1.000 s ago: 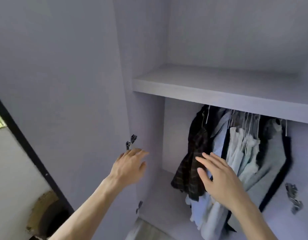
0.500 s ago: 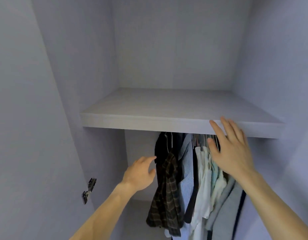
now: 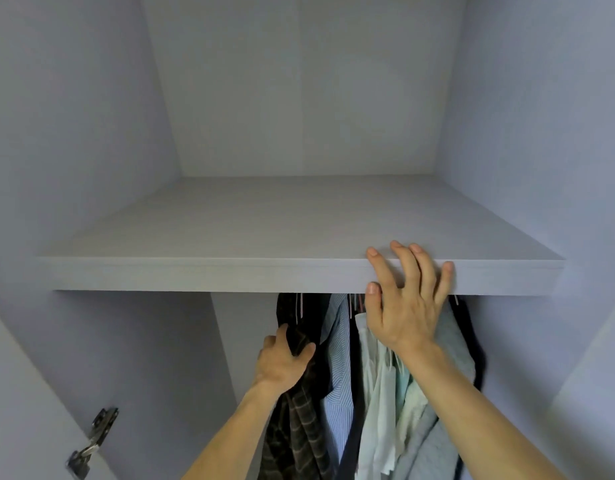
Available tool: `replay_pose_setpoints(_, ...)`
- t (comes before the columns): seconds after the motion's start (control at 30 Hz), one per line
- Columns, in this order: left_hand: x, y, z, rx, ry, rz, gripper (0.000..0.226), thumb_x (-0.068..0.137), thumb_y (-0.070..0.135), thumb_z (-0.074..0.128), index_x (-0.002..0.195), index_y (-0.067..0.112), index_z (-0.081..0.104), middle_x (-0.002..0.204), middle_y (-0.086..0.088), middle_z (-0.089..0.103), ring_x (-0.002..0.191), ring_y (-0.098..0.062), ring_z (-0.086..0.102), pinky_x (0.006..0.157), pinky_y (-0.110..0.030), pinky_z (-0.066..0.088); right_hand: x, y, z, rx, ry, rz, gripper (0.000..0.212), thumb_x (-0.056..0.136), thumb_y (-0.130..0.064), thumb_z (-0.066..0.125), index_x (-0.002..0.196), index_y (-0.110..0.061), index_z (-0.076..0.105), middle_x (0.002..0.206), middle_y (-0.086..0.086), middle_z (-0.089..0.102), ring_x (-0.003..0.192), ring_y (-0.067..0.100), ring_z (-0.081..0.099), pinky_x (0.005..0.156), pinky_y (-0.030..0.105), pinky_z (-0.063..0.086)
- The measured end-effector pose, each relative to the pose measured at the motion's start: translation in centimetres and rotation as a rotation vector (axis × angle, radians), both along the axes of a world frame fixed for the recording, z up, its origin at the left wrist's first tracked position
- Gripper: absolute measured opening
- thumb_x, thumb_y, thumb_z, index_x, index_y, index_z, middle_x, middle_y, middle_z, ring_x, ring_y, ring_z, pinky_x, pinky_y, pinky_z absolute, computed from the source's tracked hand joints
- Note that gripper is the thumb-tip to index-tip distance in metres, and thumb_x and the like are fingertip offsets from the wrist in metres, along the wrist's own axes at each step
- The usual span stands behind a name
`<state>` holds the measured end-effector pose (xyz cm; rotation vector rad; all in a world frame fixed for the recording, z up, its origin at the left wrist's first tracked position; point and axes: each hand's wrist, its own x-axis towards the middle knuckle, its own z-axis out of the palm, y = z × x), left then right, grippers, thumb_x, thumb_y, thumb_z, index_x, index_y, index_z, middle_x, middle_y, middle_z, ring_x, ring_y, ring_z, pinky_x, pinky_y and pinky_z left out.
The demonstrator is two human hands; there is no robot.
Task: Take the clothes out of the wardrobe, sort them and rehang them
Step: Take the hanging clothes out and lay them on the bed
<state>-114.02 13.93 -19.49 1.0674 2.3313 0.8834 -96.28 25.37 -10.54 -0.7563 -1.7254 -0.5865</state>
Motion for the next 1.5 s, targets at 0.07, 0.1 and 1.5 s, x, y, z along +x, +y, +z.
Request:
replay_pose_setpoints(0.07, 0.0, 1.5, -0.5, -0.018, 0.021, 0.040, 0.084, 0.090, 0.059, 0.059, 0.155, 0.022, 0.022, 0.143, -0.011, 0.040, 0.128, -0.032, 0.049, 0.103, -0.040, 0.046, -0.4, 0.8, -0.4, 0.056, 0.010, -0.003, 0.047, 0.098, -0.037, 0.033, 0.143, -0.033, 0.047, 0.144, 0.004, 0.046, 0.138, 0.026, 0.036, 0.119, 0.055, 0.007)
replay_pose_setpoints(0.1, 0.1, 2.0, -0.7, -0.020, 0.035, 0.050, 0.078, 0.092, 0.052, 0.060, 0.154, 0.020, 0.025, 0.138, -0.012, 0.045, 0.124, -0.032, 0.052, 0.101, -0.040, 0.048, -0.5, 1.1, -0.6, 0.083, 0.017, -0.005, 0.048, 0.098, -0.037, 0.033, 0.144, -0.033, 0.047, 0.144, 0.004, 0.046, 0.138, 0.026, 0.036, 0.118, 0.055, 0.008)
replay_pose_setpoints(1.5, 0.9, -13.1, -2.8, 0.345, 0.138, 0.245, 0.048, 0.105, 0.029, 0.045, 0.141, 0.059, 0.035, 0.043, 0.007, 0.037, 0.040, -0.010, 0.031, 0.043, -0.027, 0.035, -2.7, -9.6, -12.9, -0.746, -0.160, 0.693, 0.072, 0.090, -0.032, 0.057, 0.153, -0.016, 0.027, 0.164, 0.000, 0.017, 0.147, 0.021, 0.029, 0.111, 0.049, 0.041)
